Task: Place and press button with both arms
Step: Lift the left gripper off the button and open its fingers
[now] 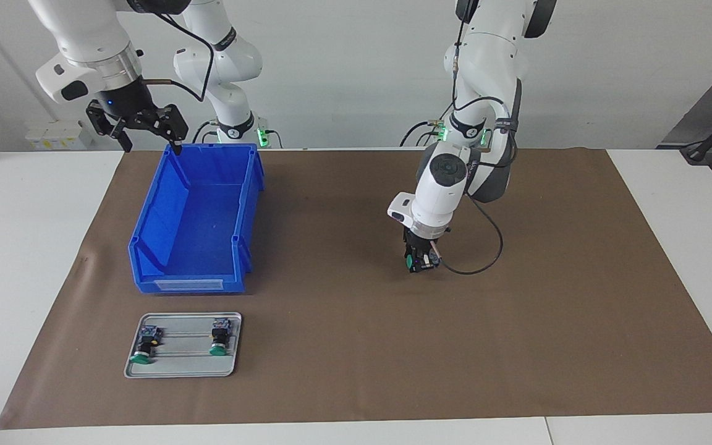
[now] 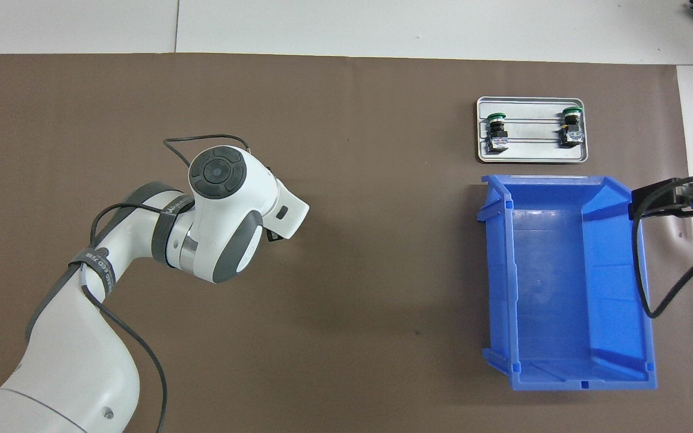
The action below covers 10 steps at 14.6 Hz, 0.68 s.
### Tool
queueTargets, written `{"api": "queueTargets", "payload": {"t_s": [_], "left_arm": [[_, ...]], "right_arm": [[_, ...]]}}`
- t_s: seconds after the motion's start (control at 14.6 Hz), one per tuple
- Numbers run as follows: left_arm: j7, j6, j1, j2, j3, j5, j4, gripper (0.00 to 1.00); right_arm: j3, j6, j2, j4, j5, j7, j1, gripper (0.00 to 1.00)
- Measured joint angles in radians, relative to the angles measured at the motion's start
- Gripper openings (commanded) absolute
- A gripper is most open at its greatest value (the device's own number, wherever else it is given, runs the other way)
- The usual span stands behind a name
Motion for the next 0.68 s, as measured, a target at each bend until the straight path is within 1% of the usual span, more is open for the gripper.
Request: {"api": "queueTargets", "payload": {"t_s": [0.14, 0.2, 0.27, 0.48, 0.68], "left_arm": [[0.005, -0.001, 0.042, -0.014, 0.0, -0.015, 0.006, 0.0], [0.031, -0.003, 0.068, -0.021, 0.0, -0.05, 0.006, 0.0], [0.078, -0.005, 0.091, -0.027, 0.001, -0.11, 0.003, 0.0], [0.279, -0.008, 0.172, -0.054, 0.003, -0.356, -0.047, 0.0], [0.425, -0.002, 0.218, -0.083, 0.004, -0.501, -0.126, 0.0]], "right_arm": [[0.0, 0.0, 0.0, 0.0, 0.0, 0.001, 0.001, 1.0], [0.0, 0.0, 0.0, 0.0, 0.001, 0.001, 0.001, 1.0], [0.0, 0.0, 0.0, 0.0, 0.001, 0.002, 0.001, 1.0], [0.0, 0.0, 0.0, 0.0, 0.001, 0.002, 0.001, 1.0], [0.0, 0.0, 0.0, 0.0, 0.001, 0.002, 0.001, 1.0]]}}
